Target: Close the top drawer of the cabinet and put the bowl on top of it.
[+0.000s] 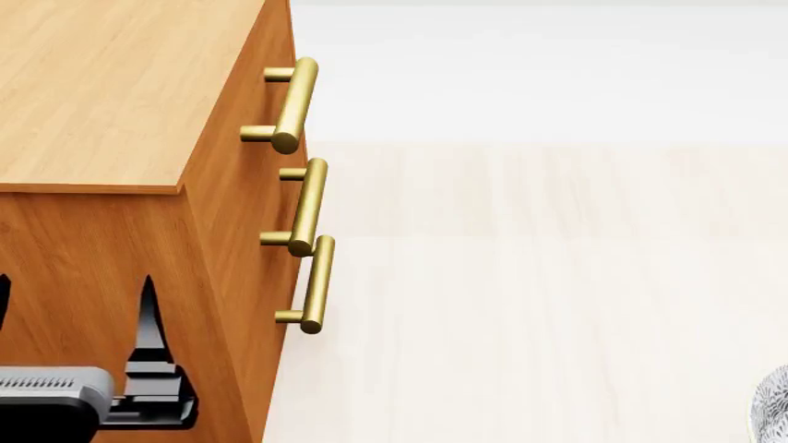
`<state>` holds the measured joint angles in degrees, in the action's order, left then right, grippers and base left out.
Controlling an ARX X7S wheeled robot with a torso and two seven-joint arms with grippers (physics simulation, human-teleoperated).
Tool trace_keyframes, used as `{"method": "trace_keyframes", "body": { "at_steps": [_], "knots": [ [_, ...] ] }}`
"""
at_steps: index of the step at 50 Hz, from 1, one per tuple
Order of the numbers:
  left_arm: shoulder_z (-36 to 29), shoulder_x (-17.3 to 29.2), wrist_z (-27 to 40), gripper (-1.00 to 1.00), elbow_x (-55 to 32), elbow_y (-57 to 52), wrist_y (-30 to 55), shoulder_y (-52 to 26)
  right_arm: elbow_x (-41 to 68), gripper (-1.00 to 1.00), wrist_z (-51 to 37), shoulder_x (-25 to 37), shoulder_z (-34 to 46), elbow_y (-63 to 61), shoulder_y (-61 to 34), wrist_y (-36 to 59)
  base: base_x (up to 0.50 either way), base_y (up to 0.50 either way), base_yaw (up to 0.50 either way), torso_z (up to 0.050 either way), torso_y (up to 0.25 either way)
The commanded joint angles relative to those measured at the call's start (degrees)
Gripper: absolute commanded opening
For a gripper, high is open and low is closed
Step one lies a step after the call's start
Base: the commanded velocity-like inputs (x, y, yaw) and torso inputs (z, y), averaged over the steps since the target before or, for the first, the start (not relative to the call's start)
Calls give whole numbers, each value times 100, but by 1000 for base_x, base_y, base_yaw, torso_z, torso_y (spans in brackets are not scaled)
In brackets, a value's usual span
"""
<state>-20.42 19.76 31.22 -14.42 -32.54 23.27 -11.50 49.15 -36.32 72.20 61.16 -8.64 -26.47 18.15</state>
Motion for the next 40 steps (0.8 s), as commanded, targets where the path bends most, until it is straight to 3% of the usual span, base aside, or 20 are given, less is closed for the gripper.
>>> {"method": "trace_keyframes", "body": {
  "at_steps": [1, 7, 8, 14, 28, 36, 40],
  "knots": [
    [-10, 9, 13, 100, -11, 19, -17, -6, -17, 100, 36, -54, -12, 93, 6, -42, 0, 0, 0, 0, 0],
    [-17, 16, 20, 100, -21, 9, -11, -11, -56, 100, 97, -145, -15, 248, 1, -95, 0, 0, 0, 0, 0],
    [-20, 16, 22, 100, -18, 13, -16, -10, -64, -100, 108, -170, -25, 295, -8, -115, 0, 0, 0, 0, 0],
    [-24, 26, 36, 100, -1, 71, -30, -13, -235, -100, 100, -278, 12, 301, 19, -225, 0, 0, 0, 0, 0],
    [-49, 45, 71, 100, -23, -49, 59, -51, 120, -100, -276, 163, -356, -393, -247, -198, 0, 0, 0, 0, 0],
    [4, 40, 102, 100, -89, -41, 91, -49, 828, -100, -491, 947, -1110, -1582, -1056, 10, 0, 0, 0, 0, 0],
    [40, 55, -31, 100, -241, -36, -39, -6, 1107, -100, -416, 973, -1543, -1898, -1692, 527, 0, 0, 0, 0, 0]
  ]
}}
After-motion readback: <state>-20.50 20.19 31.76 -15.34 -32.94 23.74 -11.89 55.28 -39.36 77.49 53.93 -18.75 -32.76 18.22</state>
